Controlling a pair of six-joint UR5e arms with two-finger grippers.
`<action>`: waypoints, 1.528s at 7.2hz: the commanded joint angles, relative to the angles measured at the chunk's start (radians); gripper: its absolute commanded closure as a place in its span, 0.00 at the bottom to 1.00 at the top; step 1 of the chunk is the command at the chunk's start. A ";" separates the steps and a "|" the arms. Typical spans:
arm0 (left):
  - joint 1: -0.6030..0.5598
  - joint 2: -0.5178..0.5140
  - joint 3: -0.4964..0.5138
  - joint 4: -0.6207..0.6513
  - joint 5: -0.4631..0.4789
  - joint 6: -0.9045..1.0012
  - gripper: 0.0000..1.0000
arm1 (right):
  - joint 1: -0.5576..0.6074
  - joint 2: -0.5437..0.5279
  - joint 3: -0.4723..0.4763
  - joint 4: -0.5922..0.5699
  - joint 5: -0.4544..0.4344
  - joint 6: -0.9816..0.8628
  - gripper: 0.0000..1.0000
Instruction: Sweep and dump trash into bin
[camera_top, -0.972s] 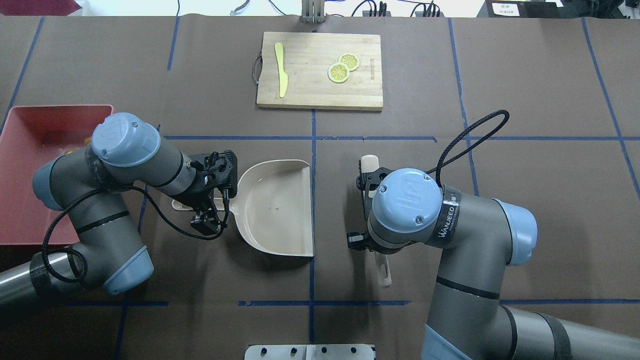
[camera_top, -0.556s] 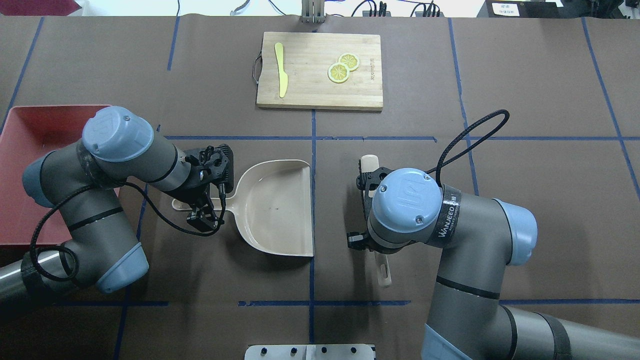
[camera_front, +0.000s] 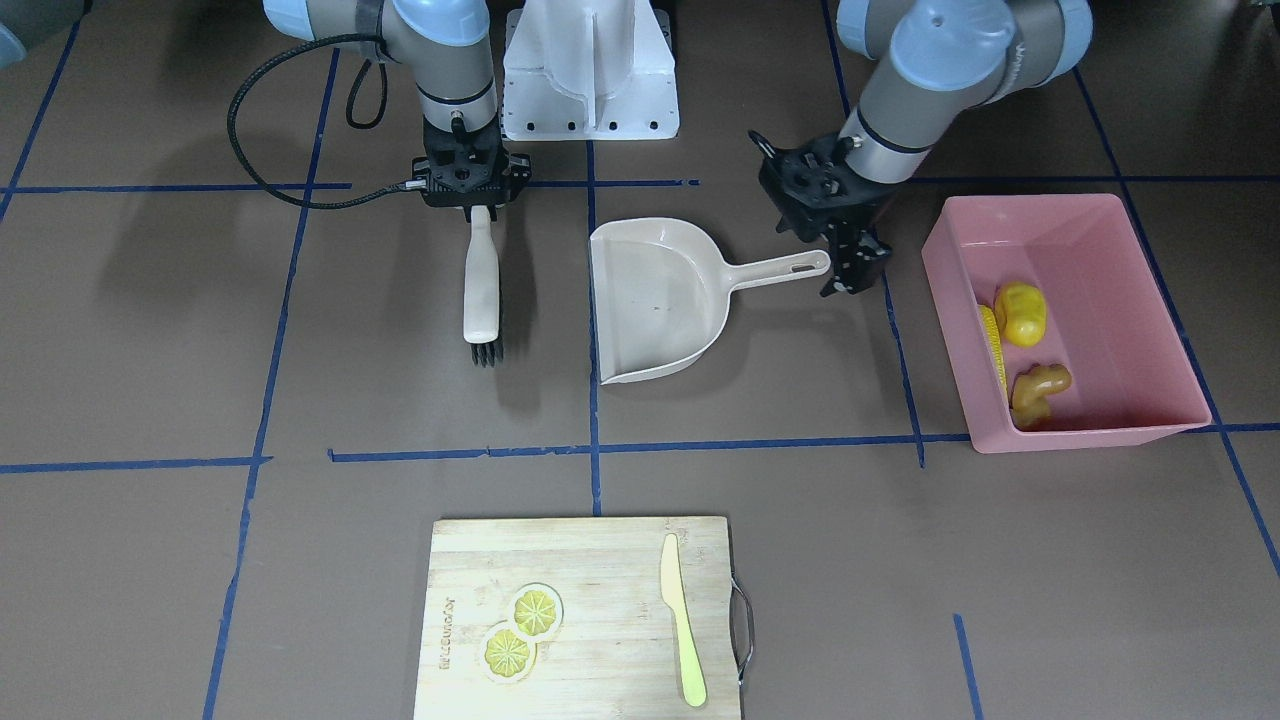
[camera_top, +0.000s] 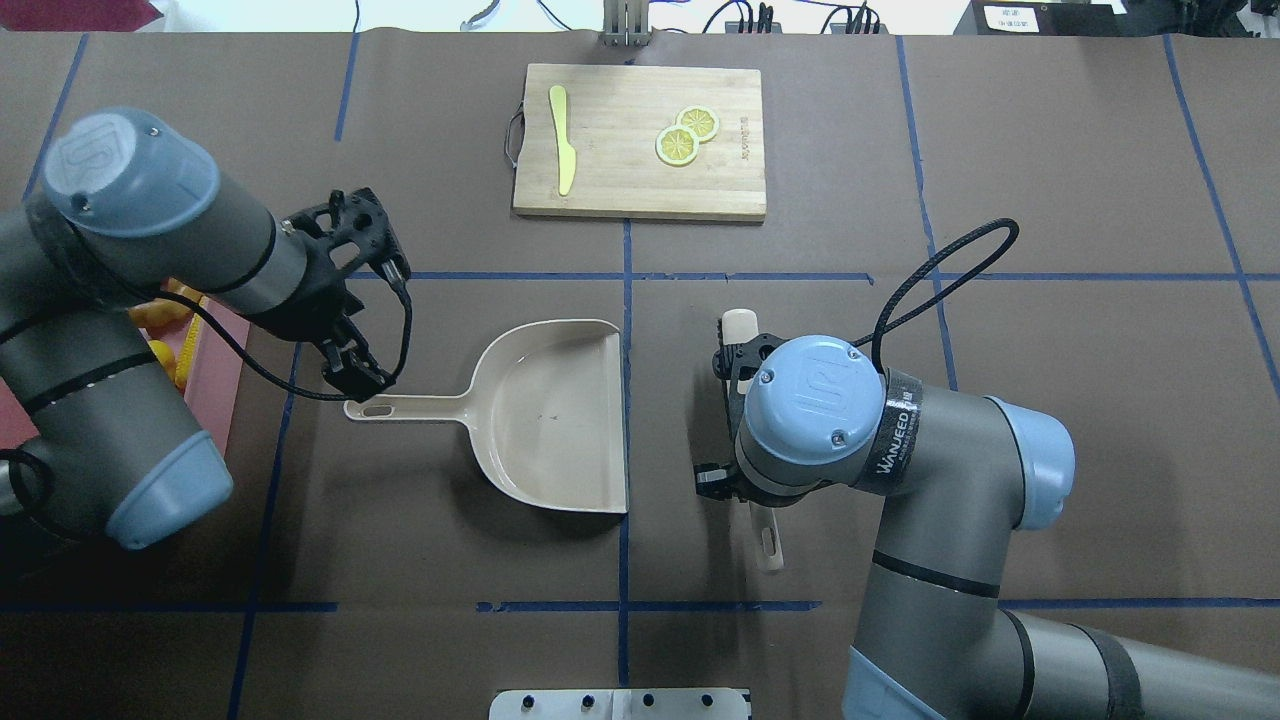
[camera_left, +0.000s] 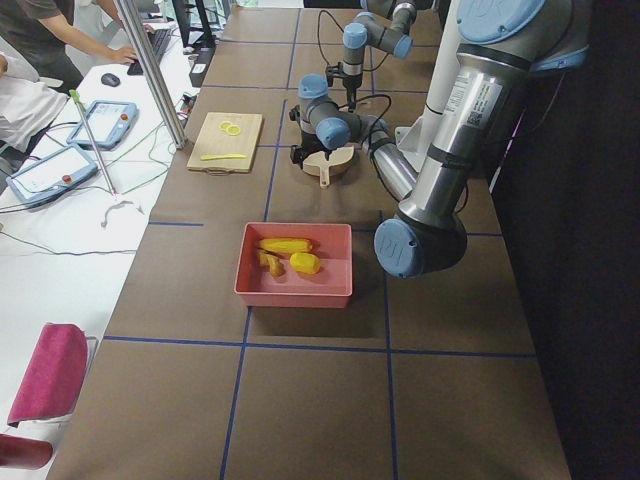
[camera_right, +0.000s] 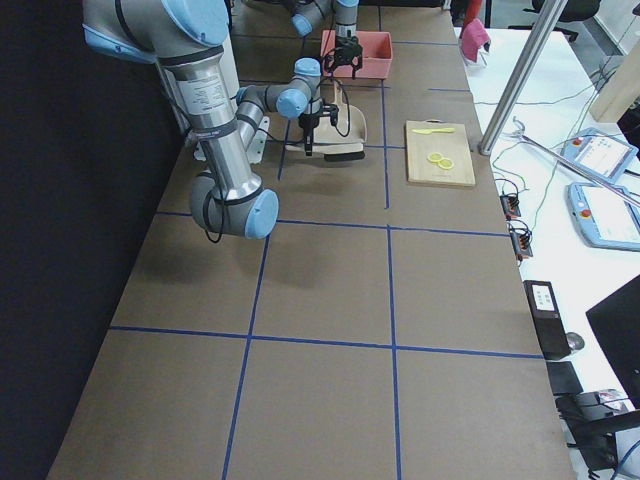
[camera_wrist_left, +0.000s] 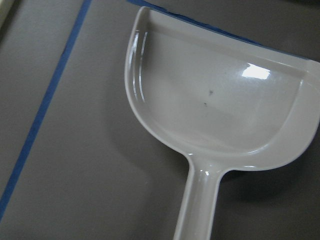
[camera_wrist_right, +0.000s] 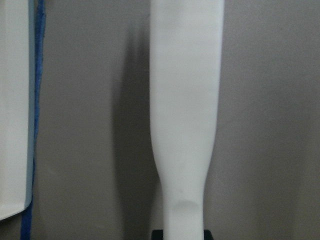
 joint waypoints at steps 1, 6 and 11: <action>-0.168 0.092 0.006 0.002 -0.003 -0.087 0.00 | 0.006 0.000 0.001 0.000 0.000 0.000 1.00; -0.625 0.303 0.199 0.001 -0.202 -0.073 0.00 | 0.009 -0.002 0.001 0.000 0.000 -0.002 1.00; -0.788 0.411 0.266 0.190 -0.204 0.158 0.00 | 0.017 0.000 0.001 0.000 0.000 -0.006 1.00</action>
